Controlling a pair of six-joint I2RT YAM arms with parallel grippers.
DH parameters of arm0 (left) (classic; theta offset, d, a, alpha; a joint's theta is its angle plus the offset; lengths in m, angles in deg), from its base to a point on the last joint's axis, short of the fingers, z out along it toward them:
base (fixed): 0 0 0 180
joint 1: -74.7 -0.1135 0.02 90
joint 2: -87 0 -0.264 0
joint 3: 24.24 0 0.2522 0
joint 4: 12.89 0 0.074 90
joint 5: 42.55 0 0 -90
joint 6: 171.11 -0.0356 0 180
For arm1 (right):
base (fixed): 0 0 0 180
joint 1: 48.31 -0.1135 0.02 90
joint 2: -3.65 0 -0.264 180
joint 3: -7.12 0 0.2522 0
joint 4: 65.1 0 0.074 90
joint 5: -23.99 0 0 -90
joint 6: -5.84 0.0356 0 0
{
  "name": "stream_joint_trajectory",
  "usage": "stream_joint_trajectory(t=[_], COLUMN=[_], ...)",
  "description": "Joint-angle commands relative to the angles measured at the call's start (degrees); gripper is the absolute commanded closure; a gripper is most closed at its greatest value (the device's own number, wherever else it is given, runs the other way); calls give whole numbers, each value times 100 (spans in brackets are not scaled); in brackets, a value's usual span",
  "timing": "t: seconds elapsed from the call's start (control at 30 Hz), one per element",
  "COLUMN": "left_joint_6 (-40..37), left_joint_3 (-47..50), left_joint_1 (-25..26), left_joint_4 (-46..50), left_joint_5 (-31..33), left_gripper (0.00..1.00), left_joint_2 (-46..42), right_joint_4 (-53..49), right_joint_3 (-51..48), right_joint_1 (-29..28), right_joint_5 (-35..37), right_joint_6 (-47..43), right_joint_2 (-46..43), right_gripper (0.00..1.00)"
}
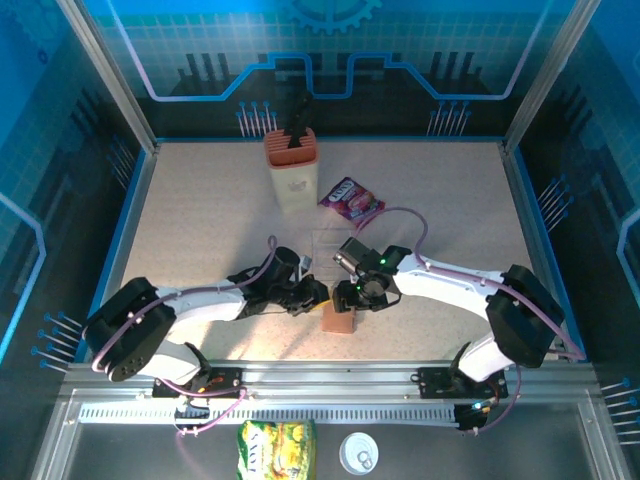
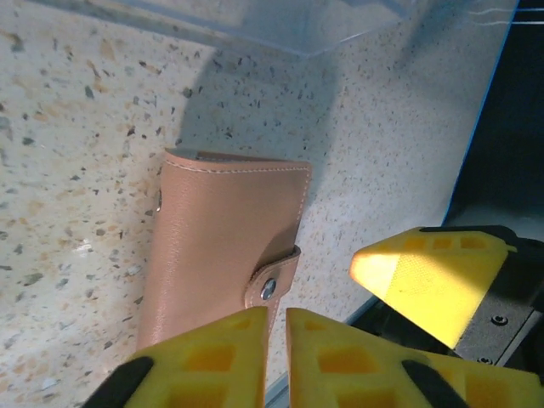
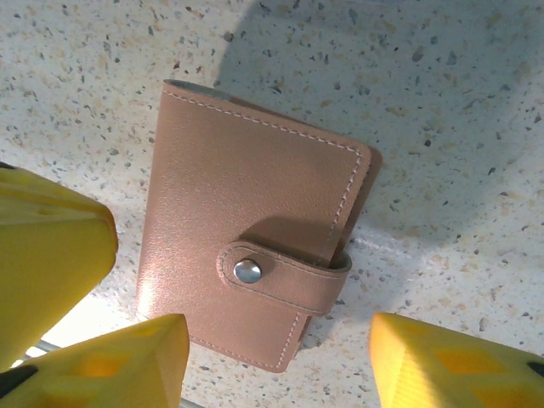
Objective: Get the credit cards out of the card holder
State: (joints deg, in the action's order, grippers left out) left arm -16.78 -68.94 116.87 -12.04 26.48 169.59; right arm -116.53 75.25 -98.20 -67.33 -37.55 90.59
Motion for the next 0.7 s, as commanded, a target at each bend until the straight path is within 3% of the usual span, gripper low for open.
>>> stream_joint_trajectory(t=[0.0,0.07,0.67], left_joint_6=[78,124,622], left_joint_3=[133,206,934], left_joint_1=[32,28,-315], left_joint_4=[-319,-328,-1170], left_joint_5=[-415,-376,-342], left_gripper=[96,100,100], left_joint_2=[272,297,116], right_joint_4=[-157,-187,-573], right_joint_3=[57,123,799], right_joint_1=[-120,-212,-611], right_joint_5=[139,215,561], right_joint_6=[234,327,578], right_joint_2=[94,145,904], right_gripper=[45,47,64])
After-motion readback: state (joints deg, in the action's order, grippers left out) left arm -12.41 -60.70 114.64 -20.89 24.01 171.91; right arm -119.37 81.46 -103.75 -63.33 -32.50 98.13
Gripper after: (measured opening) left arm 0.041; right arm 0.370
